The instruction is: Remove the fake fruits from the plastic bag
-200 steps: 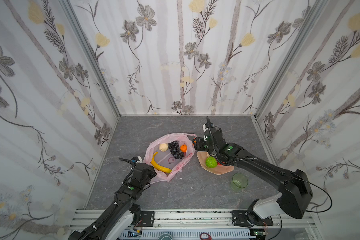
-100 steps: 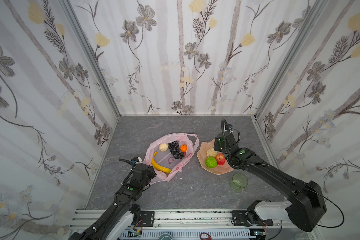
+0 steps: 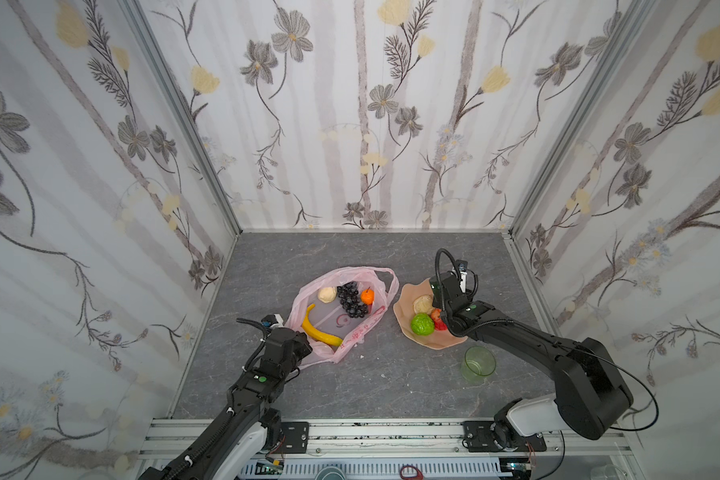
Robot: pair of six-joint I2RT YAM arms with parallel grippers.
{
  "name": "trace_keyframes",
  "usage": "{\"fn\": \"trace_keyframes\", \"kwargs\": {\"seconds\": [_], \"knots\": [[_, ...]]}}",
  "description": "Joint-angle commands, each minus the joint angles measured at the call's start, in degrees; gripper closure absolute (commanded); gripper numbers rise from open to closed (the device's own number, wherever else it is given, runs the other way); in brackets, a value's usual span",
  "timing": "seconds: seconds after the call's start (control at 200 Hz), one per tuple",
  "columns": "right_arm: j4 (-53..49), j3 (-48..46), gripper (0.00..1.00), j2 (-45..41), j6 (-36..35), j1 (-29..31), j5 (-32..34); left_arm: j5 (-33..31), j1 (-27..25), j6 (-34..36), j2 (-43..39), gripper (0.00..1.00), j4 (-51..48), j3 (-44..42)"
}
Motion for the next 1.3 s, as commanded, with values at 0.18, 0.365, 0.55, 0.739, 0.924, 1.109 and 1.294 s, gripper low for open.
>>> {"fn": "trace_keyframes", "kwargs": {"seconds": [0.18, 0.365, 0.55, 0.739, 0.924, 1.109, 1.294], "knots": [[4.55, 0.8, 0.39, 5.59, 5.79, -0.24, 4.1, 0.21, 0.31, 0.24, -0.27, 0.84, 0.6, -0.14], [4.56, 1.49, 0.38, 7.42, 6.91, -0.42, 5.12, 0.39, 0.39, 0.3, -0.91, 0.84, 0.6, -0.43], [4.55, 2.29, 0.36, 9.25, 8.02, -0.54, 5.36, 0.42, 0.48, 0.33, -0.92, 0.84, 0.6, -0.43], [4.68, 2.55, 0.33, 10.15, 8.59, -0.67, 5.06, 0.65, 0.51, 0.33, -1.17, 0.84, 0.59, -0.61], [5.07, 2.33, 0.28, 10.12, 9.07, -0.73, 3.59, 0.61, 0.52, 0.33, -1.09, 0.84, 0.59, -0.59], [6.18, 2.09, 0.28, 11.17, 8.72, -1.26, 1.19, 0.41, 0.56, 0.33, -1.17, 0.84, 0.58, -0.6], [5.43, 2.03, 0.28, 9.58, 8.56, -1.27, 0.46, 0.4, 0.65, 0.34, -1.81, 0.84, 0.51, -0.77]]}}
